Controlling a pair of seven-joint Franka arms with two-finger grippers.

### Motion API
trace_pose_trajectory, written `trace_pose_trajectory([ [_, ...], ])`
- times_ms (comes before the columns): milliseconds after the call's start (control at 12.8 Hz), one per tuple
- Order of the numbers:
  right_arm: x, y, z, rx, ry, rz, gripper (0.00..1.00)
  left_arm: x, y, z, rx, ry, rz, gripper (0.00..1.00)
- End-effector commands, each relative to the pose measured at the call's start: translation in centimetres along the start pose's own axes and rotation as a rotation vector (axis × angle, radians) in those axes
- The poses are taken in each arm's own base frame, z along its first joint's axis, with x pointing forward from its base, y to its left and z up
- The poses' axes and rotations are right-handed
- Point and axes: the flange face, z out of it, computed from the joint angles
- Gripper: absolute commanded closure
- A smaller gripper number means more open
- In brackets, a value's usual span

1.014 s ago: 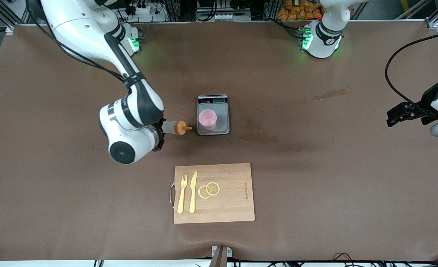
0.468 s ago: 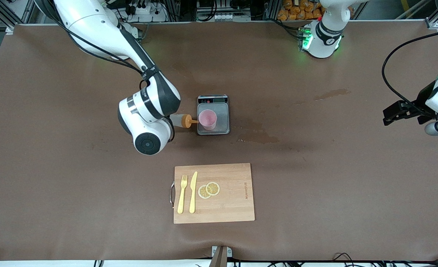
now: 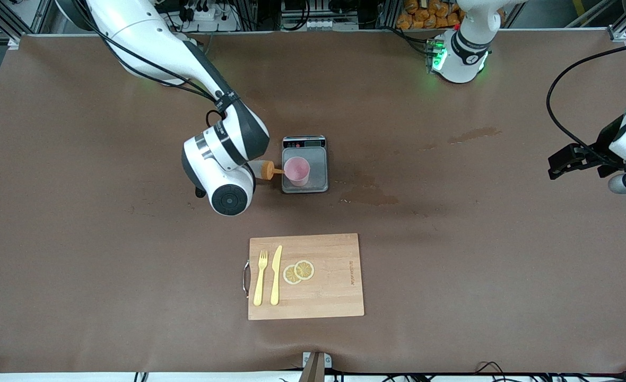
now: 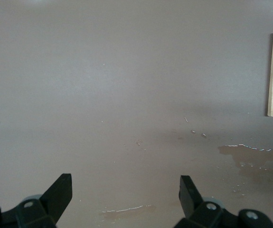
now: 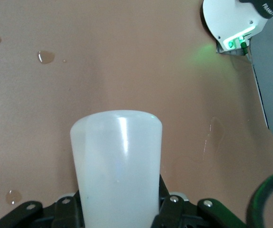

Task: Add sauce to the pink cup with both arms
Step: 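Tilt the bottle with the right gripper and squeeze sauce into the cup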

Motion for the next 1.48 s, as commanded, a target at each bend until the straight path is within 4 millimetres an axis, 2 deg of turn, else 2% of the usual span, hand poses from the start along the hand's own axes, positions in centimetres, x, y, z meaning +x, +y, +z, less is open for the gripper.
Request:
trace_pose_trajectory([
  [0,-0.4,1.2,-0.3,0.015,0.052,0.039,0.48,-1.0,0.1,-0.9,0.007,0.005,0.016,0.00],
  [234,-1.5,2.1,1.4,0.005,0.180,0.066,0.47,-2.6,-0.7,-1.5,-0.033,-0.003,-0.021,0.00],
  [390,-1.8,2.5,1.5,0.007,0.196,0.073,0.47,-3.1,-1.2,-1.9,-0.052,-0.001,-0.037,0.00],
  [780,-2.1,2.5,-1.2,0.011,0.166,0.110,0.48,-4.7,-1.0,-1.0,-0.045,-0.029,-0.033,0.00],
  [1014,-1.9,3.0,-1.3,-0.018,0.209,0.117,0.48,-6.1,-0.5,-1.3,-0.037,-0.027,-0.026,0.00],
  [1404,-1.5,3.7,-1.6,-0.041,0.259,0.165,0.48,-6.6,-0.6,-1.0,-0.032,-0.033,-0.029,0.00],
])
